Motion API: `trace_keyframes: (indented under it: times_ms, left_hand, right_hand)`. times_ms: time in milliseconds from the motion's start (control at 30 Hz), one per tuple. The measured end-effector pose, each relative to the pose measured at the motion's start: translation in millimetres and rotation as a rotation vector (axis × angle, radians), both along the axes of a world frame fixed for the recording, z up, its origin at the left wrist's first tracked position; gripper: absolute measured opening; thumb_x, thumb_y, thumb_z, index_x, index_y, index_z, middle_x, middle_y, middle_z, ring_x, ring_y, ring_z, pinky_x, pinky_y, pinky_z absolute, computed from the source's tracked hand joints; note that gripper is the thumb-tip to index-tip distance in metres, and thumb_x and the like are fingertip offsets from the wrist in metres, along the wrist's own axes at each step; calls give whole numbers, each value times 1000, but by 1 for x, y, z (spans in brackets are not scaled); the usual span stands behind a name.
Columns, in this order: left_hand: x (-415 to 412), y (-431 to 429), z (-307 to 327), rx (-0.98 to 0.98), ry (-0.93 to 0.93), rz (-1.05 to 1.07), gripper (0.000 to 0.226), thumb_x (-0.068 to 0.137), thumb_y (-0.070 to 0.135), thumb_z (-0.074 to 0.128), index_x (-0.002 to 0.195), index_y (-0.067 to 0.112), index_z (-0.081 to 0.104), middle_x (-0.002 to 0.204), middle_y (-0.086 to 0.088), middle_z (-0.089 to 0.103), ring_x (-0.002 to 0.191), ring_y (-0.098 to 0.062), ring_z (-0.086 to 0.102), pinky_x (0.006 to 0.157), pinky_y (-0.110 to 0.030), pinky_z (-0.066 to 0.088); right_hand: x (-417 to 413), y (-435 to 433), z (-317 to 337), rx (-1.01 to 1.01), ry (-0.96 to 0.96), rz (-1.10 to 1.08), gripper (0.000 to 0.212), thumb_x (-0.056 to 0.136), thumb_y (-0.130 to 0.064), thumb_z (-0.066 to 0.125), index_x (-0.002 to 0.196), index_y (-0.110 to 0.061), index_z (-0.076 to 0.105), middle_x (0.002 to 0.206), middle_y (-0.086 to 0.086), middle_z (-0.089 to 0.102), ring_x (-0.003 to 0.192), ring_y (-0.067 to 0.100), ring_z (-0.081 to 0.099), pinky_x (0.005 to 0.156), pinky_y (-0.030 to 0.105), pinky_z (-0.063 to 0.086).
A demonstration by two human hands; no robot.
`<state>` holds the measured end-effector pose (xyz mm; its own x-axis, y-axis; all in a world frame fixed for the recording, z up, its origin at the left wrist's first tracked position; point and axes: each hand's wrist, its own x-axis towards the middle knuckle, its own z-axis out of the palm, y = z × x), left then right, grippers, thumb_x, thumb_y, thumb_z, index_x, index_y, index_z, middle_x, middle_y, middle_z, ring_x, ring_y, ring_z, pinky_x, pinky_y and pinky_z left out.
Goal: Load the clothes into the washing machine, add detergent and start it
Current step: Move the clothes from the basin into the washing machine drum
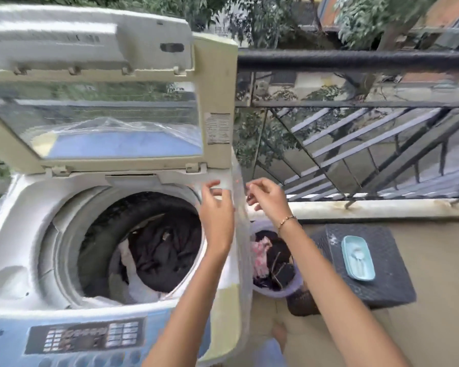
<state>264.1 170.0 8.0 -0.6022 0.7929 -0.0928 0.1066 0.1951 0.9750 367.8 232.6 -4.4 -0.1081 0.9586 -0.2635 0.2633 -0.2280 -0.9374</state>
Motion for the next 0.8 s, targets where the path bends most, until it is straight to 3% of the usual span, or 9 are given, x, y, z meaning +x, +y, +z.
trace_keyframes:
  times_ms: [100, 200, 367, 533, 633, 800]
  left_hand:
    - [61, 18, -10, 16, 146, -99, 19, 91, 19, 47, 109, 22, 50, 92, 6, 60, 71, -4, 58, 71, -31, 46]
    - [113, 35, -43, -35, 137, -172, 16, 92, 16, 46, 105, 25, 50, 91, 11, 57, 70, 1, 54, 67, -23, 44]
    - [164, 54, -150, -336, -8, -186, 12, 92, 18, 45, 102, 19, 51, 87, 4, 59, 81, -15, 59, 73, -33, 47]
    - [170, 60, -285, -615, -7, -96, 14, 89, 8, 50, 102, 4, 55, 93, -10, 61, 86, -27, 57, 74, -31, 40]
    - [163, 59, -364, -717, 8, -103, 13, 87, 0, 52, 99, 4, 52, 87, -15, 56, 87, -35, 60, 80, -42, 46]
    - [156, 55, -477, -940, 35, -312, 32, 91, 8, 50, 122, 5, 44, 108, -21, 62, 101, -35, 59, 86, -39, 43]
  right_hand:
    - [65, 18, -33, -89, -18, -87, 13, 93, -12, 54, 81, -16, 58, 70, 0, 60, 40, 0, 53, 41, 13, 40]
    - [117, 31, -79, -183, -72, -179, 19, 91, -14, 56, 73, -19, 56, 67, 1, 60, 45, 8, 55, 45, 17, 45]
    - [180, 39, -183, -364, -181, -202, 25, 90, -14, 55, 66, -21, 56, 66, 4, 61, 51, 16, 56, 60, 34, 49]
    - [208, 32, -305, -572, -230, -171, 27, 90, -11, 54, 65, -21, 57, 59, -1, 58, 44, 10, 55, 54, 28, 48]
    - [212, 26, -382, -653, -261, -144, 29, 89, -9, 54, 61, -17, 54, 59, 4, 55, 50, 21, 51, 61, 38, 49]
    - [210, 8, -491, -762, -357, -31, 28, 86, -18, 54, 60, -27, 51, 77, 11, 63, 73, 27, 59, 82, 48, 54]
